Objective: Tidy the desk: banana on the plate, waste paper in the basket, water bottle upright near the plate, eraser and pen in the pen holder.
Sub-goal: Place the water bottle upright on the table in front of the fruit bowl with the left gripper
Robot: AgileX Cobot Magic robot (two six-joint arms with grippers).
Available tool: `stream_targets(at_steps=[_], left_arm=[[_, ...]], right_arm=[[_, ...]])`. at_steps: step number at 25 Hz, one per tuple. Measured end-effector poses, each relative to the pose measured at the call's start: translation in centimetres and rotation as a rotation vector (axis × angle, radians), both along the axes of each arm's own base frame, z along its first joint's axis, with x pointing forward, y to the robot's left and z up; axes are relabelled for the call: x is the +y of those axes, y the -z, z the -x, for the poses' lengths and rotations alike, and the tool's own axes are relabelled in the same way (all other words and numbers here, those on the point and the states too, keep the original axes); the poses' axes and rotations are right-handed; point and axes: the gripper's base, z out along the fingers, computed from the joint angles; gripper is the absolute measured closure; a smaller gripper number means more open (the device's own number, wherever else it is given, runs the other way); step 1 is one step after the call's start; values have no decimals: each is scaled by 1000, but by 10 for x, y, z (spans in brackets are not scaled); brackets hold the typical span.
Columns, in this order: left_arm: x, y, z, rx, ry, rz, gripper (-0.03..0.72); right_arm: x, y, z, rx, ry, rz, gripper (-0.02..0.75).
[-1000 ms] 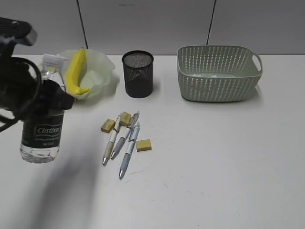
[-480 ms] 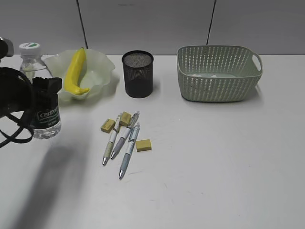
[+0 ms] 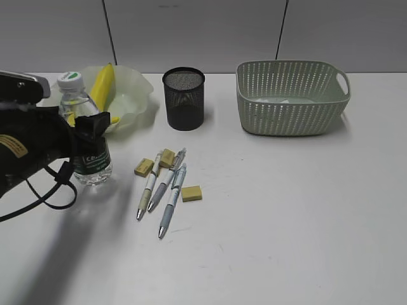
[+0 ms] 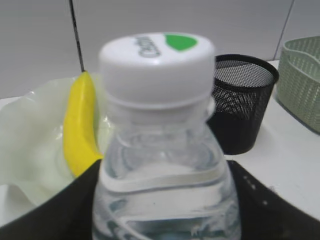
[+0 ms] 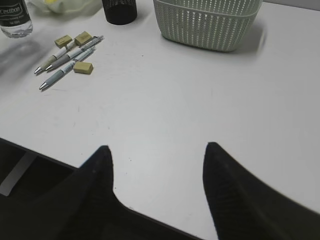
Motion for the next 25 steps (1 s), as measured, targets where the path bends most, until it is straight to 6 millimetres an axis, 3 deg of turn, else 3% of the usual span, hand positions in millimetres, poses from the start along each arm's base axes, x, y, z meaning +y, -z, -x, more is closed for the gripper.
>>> stream_targets(at_steps=[8, 15, 18, 25], left_arm=[[-2, 29, -4, 37, 11, -22, 192], [-2, 31, -6, 17, 2, -14, 173], [-2, 24, -6, -15, -7, 1, 111], [-2, -8, -1, -73, 22, 22, 95]], right_arm=[[0, 0, 0, 0, 0, 0, 282], [0, 0, 0, 0, 0, 0, 282], [0, 0, 0, 0, 0, 0, 282], [0, 0, 0, 0, 0, 0, 282]])
